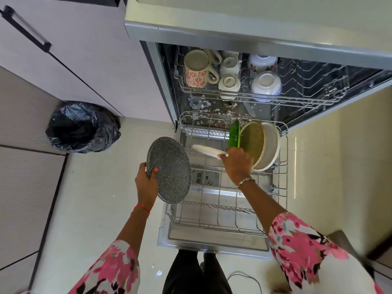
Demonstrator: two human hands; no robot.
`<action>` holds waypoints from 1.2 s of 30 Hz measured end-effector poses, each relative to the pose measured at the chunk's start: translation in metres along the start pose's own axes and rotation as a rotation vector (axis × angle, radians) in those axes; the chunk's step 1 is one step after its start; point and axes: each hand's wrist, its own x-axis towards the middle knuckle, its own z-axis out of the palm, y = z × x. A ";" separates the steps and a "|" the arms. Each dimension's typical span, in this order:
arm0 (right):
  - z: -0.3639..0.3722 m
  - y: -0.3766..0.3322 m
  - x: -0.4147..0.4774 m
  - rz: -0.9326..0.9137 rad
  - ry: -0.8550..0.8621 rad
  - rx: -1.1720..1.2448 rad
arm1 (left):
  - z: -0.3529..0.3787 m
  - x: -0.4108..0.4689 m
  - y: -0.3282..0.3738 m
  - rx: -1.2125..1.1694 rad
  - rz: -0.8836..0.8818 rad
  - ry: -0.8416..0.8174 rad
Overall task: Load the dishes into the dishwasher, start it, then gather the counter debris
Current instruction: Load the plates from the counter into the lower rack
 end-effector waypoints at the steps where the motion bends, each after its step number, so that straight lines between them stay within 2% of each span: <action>1: 0.001 0.000 0.005 0.008 0.003 -0.008 | 0.001 0.002 -0.002 -0.002 -0.002 -0.002; 3: 0.003 0.000 0.015 0.037 0.012 0.032 | 0.002 0.007 -0.005 -0.007 -0.004 -0.011; 7: 0.009 0.005 0.040 0.187 0.042 0.358 | 0.009 0.018 -0.008 -0.023 0.003 -0.031; 9: 0.013 0.009 0.052 0.178 0.069 0.447 | 0.015 0.025 -0.009 -0.031 0.018 -0.034; 13: 0.027 0.015 0.071 0.054 0.121 0.393 | 0.032 0.043 -0.014 -0.018 0.062 -0.044; 19: 0.049 0.014 0.088 0.057 0.204 0.462 | 0.054 0.063 -0.028 -0.029 0.088 -0.063; 31: 0.098 0.018 0.121 0.029 0.169 0.279 | 0.066 0.073 -0.059 -0.056 0.099 -0.088; 36: 0.118 0.020 0.133 0.033 0.141 0.311 | 0.068 0.076 -0.064 -0.065 0.098 -0.096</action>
